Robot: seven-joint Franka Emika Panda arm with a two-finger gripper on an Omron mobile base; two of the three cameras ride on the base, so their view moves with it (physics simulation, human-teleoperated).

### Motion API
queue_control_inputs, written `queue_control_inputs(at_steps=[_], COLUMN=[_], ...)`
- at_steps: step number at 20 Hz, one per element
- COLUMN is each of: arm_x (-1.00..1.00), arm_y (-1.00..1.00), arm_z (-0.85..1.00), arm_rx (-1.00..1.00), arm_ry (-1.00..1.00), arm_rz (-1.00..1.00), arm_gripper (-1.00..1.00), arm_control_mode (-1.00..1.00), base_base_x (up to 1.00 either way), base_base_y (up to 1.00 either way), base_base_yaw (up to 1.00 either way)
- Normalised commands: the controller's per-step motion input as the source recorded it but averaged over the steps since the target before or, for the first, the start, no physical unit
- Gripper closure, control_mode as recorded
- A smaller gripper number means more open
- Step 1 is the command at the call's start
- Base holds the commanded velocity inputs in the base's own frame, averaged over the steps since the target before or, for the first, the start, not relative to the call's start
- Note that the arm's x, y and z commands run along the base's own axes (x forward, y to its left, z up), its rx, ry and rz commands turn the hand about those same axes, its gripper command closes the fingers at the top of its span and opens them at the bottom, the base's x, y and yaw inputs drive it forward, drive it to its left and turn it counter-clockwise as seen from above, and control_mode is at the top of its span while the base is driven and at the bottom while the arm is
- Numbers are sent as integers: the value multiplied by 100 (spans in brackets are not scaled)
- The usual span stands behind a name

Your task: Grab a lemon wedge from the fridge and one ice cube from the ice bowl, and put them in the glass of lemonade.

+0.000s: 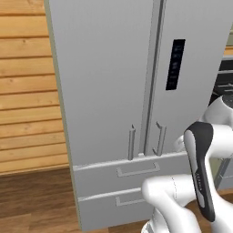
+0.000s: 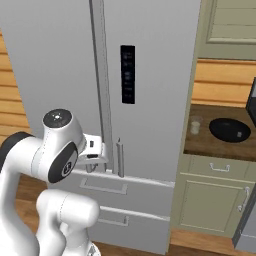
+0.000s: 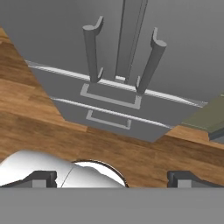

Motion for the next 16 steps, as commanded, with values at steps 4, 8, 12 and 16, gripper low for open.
queue_control_inputs(at_steps=[4,8,12,16], arm_x=[0,18,22,34], arm_y=[0,0,0,-7], arm_z=[-2,-1,-28,-50], arm_rx=[0,0,0,0], arm_ry=[-4,-2,-8,-5], arm_rz=[0,0,0,0], arm_gripper=[-100,-100,-100,-100], arm_control_mode=[-100,-100,-100,-100], base_base_x=[0,0,0,0], base_base_y=[0,0,0,0], base_base_yaw=[0,0,0,0])
